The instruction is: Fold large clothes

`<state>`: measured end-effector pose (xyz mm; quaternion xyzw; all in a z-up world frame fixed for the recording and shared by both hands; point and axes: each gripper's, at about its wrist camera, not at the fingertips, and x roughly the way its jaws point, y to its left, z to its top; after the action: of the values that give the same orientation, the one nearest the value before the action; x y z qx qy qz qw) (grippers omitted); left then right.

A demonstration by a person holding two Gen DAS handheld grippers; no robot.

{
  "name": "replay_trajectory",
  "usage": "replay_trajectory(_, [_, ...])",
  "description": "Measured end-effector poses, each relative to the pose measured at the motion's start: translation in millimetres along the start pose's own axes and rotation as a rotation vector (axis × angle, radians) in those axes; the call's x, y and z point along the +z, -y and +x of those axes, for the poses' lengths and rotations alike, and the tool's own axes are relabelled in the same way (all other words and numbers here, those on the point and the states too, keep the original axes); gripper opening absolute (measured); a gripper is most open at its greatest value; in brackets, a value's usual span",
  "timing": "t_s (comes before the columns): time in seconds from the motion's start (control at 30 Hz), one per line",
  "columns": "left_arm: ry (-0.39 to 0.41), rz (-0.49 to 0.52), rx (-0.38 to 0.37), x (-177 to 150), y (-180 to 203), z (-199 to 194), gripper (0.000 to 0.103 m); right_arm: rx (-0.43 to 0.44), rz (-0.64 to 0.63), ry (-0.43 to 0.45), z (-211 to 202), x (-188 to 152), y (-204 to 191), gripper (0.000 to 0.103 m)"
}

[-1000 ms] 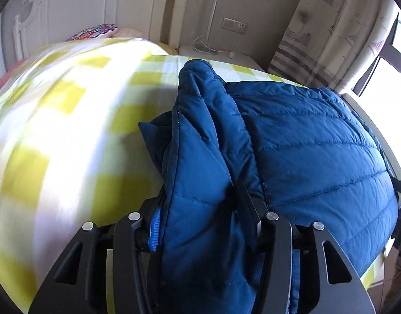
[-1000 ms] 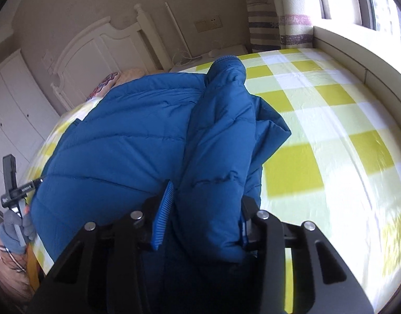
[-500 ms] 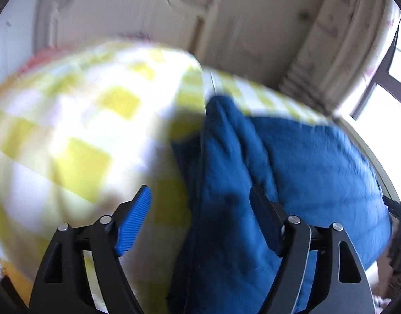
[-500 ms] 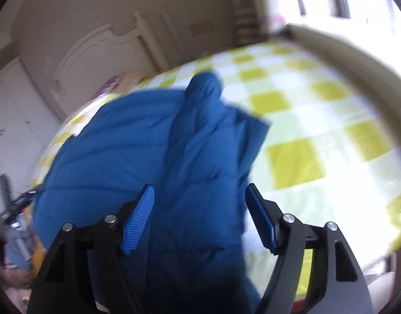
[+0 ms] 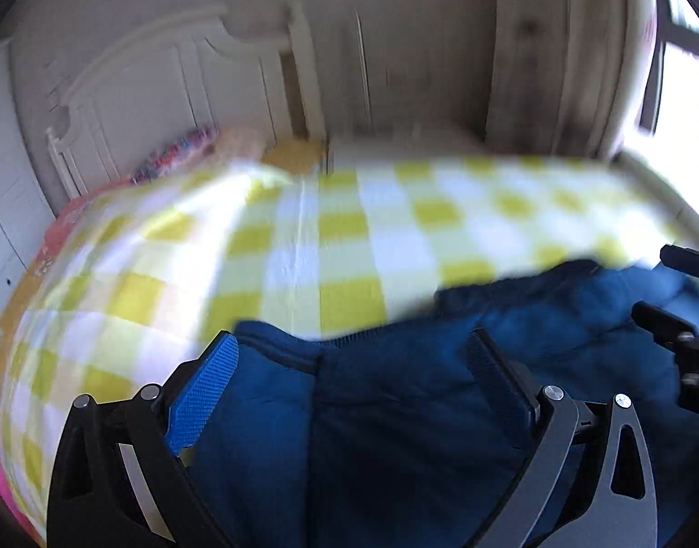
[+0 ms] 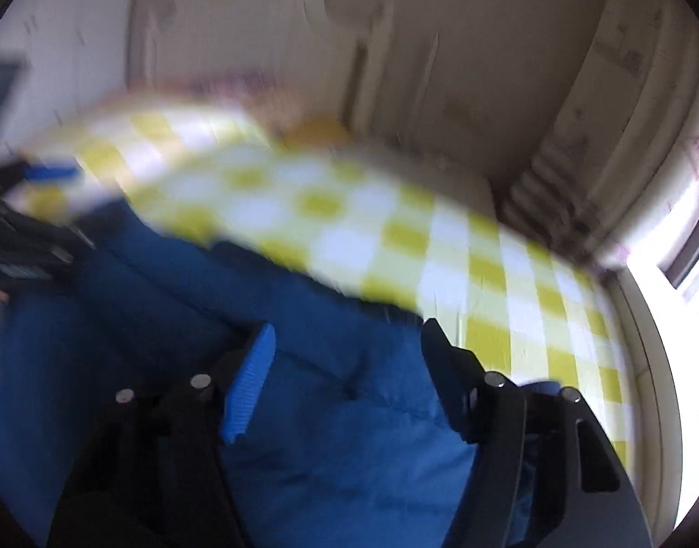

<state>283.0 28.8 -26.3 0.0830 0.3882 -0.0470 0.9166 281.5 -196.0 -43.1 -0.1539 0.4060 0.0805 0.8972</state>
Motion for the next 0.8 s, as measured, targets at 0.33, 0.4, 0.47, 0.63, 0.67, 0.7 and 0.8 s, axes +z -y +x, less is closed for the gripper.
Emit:
replay_trajectory(0.33, [-0.112,-0.133,-0.15,-12,-25,35,0.099,0.113,0.144,-0.022,20,-7,17,0.069])
replay_trajectory(0.4, [-0.111,-0.117,-0.133,-11,-19,33,0.099,0.065,0.181,-0.013,2,-7,22,0.069])
replay_trajectory(0.47, [-0.116,-0.114,-0.129,-10,-17,35,0.099,0.056,0.189,0.049,-17,-2,17,0.074])
replay_trajectory(0.63, [-0.117,-0.125,-0.145,-10,-21,37,0.099,0.075,-0.027,0.002,0,5,-29,0.087])
replay_trajectory(0.67, [-0.117,-0.132,-0.149,-10,-22,37,0.099,0.117,-0.018,-0.068,18,2,-30,0.09])
replay_trajectory(0.7, [-0.12,-0.136,-0.152,-10,-23,37,0.099,0.15,0.016,-0.065,18,4,-23,0.09])
replay_trajectory(0.8, [-0.123,-0.138,-0.157,-10,-23,38,0.099,0.13,0.02,-0.047,4,6,-12,0.088])
